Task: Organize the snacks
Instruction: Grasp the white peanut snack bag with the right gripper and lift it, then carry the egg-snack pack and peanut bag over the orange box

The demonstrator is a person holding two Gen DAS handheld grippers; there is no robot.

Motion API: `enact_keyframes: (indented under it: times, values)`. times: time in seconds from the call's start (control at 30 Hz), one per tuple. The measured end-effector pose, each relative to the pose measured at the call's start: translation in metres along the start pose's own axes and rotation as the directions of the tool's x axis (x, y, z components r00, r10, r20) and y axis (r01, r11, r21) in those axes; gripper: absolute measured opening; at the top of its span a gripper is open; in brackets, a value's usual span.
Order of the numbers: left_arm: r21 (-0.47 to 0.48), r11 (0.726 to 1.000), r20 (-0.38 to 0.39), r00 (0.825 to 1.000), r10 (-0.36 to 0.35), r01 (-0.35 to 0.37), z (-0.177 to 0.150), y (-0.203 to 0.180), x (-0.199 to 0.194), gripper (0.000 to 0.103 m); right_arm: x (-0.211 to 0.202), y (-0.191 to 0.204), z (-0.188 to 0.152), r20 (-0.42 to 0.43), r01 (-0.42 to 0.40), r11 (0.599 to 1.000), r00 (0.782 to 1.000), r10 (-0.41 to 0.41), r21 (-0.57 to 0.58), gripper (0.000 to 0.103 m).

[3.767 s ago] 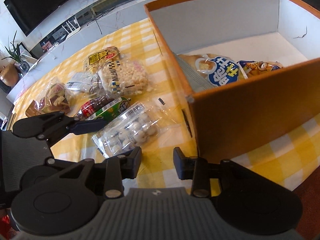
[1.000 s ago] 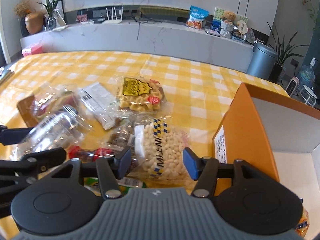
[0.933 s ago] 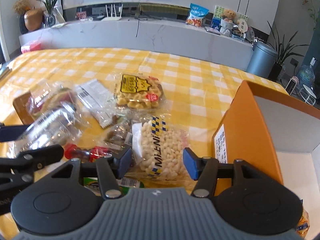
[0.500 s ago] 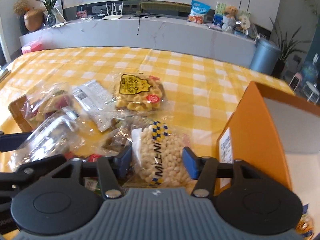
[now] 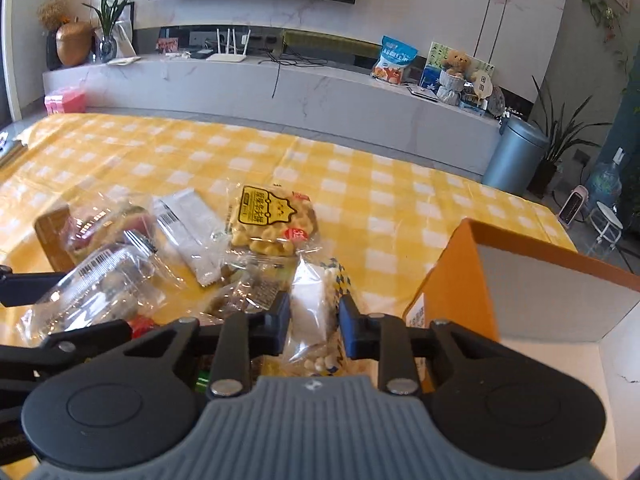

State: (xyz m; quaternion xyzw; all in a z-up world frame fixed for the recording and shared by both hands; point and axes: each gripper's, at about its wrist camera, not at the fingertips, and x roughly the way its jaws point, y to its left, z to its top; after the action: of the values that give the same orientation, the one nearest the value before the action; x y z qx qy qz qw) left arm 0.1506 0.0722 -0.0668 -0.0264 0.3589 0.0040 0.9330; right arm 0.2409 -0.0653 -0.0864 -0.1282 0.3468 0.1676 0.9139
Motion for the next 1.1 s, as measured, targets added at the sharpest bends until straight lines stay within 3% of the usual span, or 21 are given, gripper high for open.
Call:
enact_keyframes:
  times: [0.47,0.73,1.1]
  values:
    - [0.001,1.0,0.07,0.997,-0.015,0.015,0.011,-0.018,-0.043,0.063,-0.079,-0.016,0.002,0.103,-0.1,0.995,0.99,0.097,0.026,0.019]
    - [0.04,0.998,0.124,0.991,-0.048,0.043,0.024,-0.041,-0.069,0.063,-0.134,-0.04,0.004,0.189,-0.144,0.989,0.973,0.134,0.042,0.019]
    - [0.085,0.982,0.14,0.974,-0.179,0.168,0.046,-0.079,-0.078,0.063,-0.184,-0.09,-0.004,0.248,-0.069,0.996,0.967,0.054,0.054,0.019]
